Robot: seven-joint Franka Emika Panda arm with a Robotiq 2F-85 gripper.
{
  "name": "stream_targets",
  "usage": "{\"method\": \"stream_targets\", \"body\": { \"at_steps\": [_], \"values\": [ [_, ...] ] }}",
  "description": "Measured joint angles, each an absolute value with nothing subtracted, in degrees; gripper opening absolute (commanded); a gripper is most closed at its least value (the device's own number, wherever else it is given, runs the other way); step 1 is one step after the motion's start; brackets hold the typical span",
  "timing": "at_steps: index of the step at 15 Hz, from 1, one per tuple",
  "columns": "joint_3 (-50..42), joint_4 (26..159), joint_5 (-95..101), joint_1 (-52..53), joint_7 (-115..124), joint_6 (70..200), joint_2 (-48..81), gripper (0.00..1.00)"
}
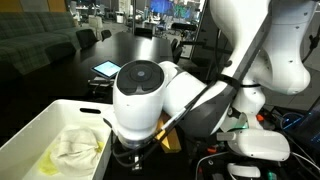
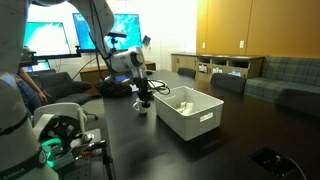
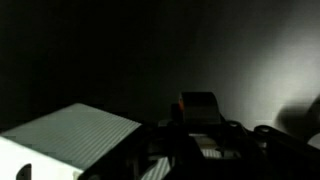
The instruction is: Pick up the yellow towel and put it in the bucket, pick up the marker and put it in the cup, pick up the white towel and put it in the bucket, finally pick up the black masking tape and put it in the cup
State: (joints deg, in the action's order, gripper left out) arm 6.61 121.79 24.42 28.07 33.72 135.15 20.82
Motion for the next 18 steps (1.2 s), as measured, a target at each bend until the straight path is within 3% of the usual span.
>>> {"method": "stream_targets", "body": {
  "at_steps": [18],
  "values": [
    [14.8,97.0,28.2,31.2,-12.1,135.1,38.4,0.19]
  ]
}}
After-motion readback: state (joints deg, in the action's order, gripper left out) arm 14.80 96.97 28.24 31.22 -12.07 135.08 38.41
